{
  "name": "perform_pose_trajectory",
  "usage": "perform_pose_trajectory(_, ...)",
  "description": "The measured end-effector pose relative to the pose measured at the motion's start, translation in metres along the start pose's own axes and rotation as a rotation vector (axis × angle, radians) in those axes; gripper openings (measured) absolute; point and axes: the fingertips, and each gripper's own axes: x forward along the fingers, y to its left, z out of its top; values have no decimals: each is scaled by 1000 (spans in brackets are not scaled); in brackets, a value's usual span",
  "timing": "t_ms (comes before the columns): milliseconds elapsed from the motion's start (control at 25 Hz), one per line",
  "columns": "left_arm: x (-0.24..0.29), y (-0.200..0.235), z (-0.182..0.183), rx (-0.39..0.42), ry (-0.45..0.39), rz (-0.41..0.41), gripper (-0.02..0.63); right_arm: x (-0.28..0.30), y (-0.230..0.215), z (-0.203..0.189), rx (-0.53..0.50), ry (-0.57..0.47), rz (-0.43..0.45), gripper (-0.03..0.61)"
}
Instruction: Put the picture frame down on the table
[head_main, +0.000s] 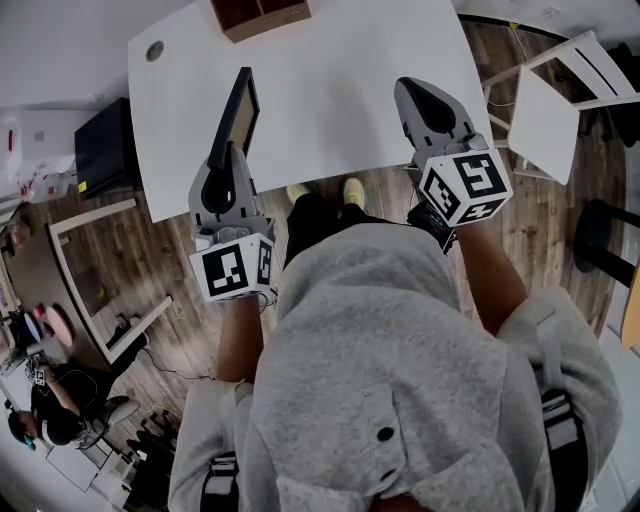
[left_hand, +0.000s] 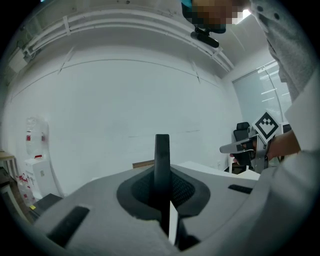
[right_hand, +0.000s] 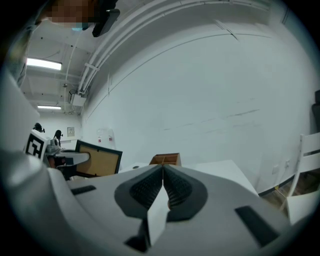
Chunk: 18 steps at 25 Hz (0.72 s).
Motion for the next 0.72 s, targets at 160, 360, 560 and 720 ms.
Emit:
perform_pose_trajectory(160, 3, 4, -22, 63, 55, 3, 32, -3, -3, -7, 5, 9, -7, 28)
perform_pose_trajectory(360, 11, 13, -47, 149, 127, 16, 32, -2, -3, -13, 9, 21, -17, 28)
perform_pose_trajectory(560, 35, 14, -65, 324, 166, -10, 32, 3, 0, -11, 5, 17, -24, 28)
perform_pose_trajectory(720, 52, 13, -91, 422, 216, -52, 32, 7, -3, -10, 2, 17, -45, 28)
